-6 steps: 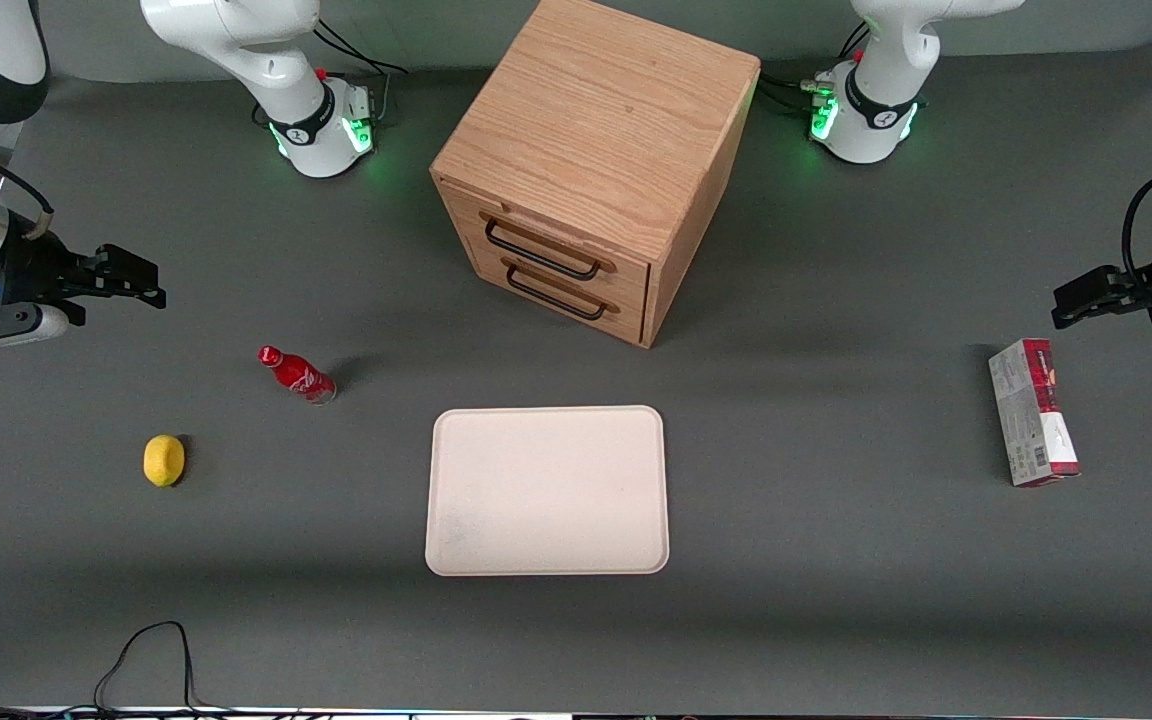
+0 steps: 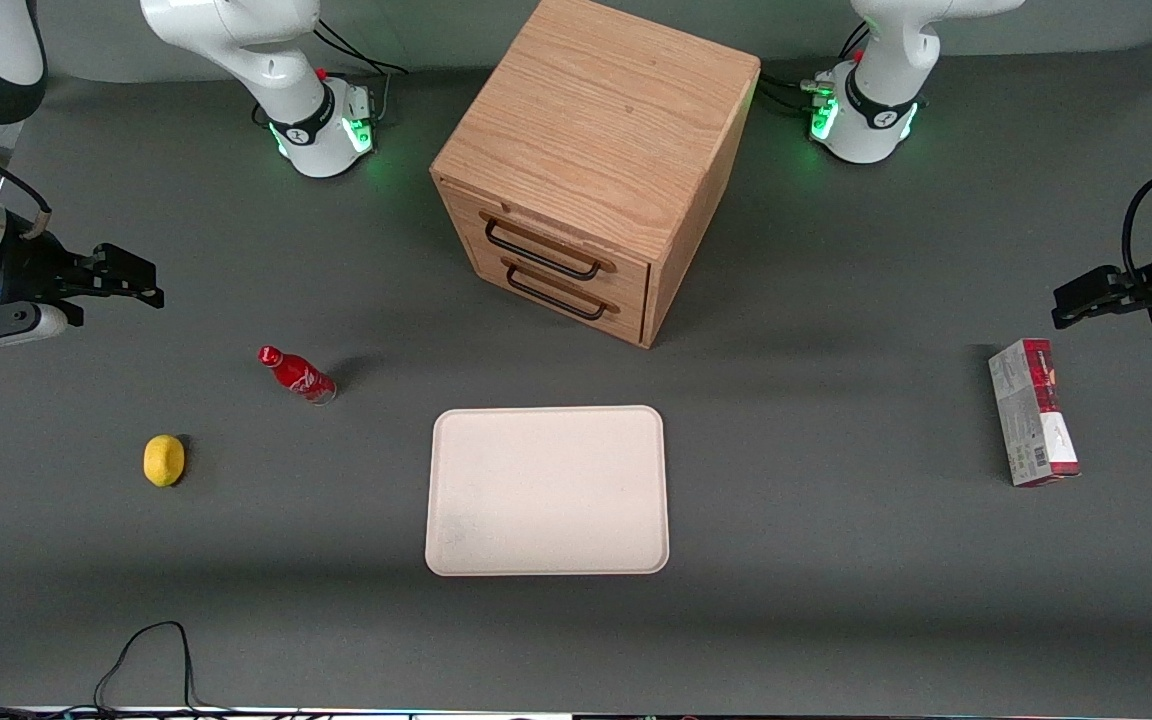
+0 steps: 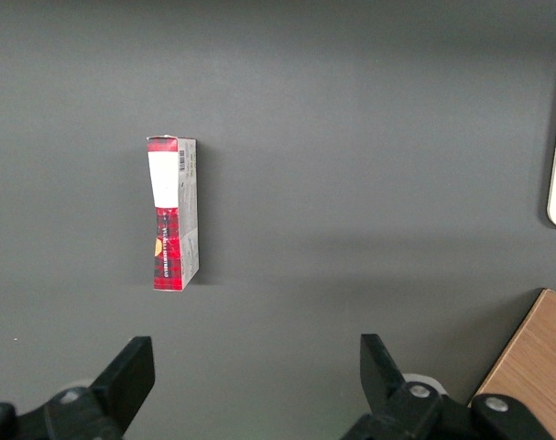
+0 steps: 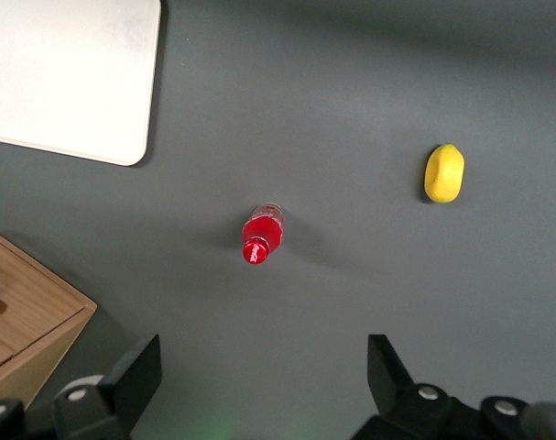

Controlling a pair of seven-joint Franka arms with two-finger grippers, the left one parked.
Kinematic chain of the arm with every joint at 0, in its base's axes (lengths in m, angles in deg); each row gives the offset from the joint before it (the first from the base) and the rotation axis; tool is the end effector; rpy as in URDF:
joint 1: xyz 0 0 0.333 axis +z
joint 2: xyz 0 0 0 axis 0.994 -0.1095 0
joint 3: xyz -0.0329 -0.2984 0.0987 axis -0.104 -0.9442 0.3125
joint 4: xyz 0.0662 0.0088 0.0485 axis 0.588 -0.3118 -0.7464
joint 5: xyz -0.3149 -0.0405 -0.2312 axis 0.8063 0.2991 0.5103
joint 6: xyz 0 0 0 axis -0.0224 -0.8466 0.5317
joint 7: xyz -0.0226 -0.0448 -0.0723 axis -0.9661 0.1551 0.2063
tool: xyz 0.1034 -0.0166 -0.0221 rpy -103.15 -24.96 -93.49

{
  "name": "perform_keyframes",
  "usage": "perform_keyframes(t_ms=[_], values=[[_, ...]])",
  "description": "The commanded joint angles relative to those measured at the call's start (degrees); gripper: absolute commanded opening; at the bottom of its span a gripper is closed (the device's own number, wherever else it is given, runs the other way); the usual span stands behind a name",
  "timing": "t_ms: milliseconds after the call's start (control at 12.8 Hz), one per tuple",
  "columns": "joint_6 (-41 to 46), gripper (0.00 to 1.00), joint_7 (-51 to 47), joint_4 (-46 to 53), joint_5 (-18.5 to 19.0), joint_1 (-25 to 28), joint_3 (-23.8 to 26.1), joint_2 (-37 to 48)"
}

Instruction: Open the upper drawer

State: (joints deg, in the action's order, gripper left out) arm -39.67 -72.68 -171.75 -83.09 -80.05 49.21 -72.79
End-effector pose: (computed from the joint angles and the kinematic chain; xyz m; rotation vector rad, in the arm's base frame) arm 0.5579 0.0135 0.5856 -3.0954 -0.2971 0.1016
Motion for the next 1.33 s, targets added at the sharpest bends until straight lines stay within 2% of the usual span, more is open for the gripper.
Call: perform_keyframes(t_ms=[0, 392, 705, 1253], values=[[1.16, 1.0, 2.0, 0.88, 0.61, 0.11, -0.23, -0.14], [1.08, 1.0, 1.48, 1.31, -0.17, 0.12, -0.15, -1.36], [1.95, 1.0, 2.18, 7.02, -0.44, 1.08, 0.47, -6.46], [1.95, 1.0, 2.27, 10.02, -0.09, 10.64, 0.73, -8.93]])
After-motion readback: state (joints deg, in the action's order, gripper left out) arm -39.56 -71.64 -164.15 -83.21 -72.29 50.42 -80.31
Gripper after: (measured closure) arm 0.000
